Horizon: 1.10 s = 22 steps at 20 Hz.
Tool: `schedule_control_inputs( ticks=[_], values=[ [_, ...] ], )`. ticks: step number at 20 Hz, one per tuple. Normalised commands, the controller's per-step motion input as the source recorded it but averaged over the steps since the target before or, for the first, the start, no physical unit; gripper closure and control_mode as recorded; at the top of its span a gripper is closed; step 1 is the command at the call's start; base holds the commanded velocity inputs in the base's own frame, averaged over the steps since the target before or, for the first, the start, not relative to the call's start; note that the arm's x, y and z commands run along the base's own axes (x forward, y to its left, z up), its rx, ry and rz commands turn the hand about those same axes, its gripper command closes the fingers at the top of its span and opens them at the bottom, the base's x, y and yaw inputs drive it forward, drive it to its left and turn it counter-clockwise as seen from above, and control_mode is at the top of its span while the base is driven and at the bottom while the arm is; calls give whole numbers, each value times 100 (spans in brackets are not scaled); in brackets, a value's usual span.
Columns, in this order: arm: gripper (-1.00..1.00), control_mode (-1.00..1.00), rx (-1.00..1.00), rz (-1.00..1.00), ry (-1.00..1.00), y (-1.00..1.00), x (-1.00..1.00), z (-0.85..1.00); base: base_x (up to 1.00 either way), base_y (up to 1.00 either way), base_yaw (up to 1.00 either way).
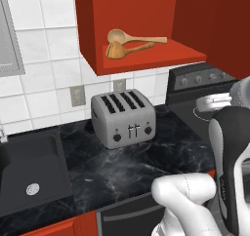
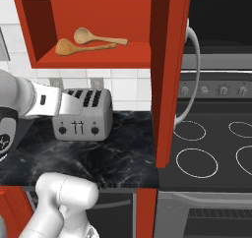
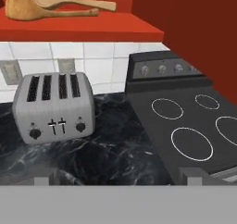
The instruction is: Organize the utensils by type. Pick up the wooden spoons from the counter and place them in the open cabinet. Then pick up the metallic utensils from the counter and place them in the open drawer.
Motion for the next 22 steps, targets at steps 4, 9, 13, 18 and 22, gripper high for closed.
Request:
schedule_control_inputs(
  ticks=[4, 9, 13, 18, 22],
  values=[
    [-100, -100, 1, 0, 4, 3, 0, 0, 0, 0, 0],
    [-100, -100, 0, 0, 0, 0, 0, 0, 0, 0, 0],
    [-100, -100, 0, 0, 8, 0, -19, -8, 0, 0, 0],
    [-100, 100, 0, 0, 0, 0, 0, 0, -92, -1, 4],
    [-100, 100, 0, 0, 0, 0, 0, 0, -96, 0, 30]
  ],
)
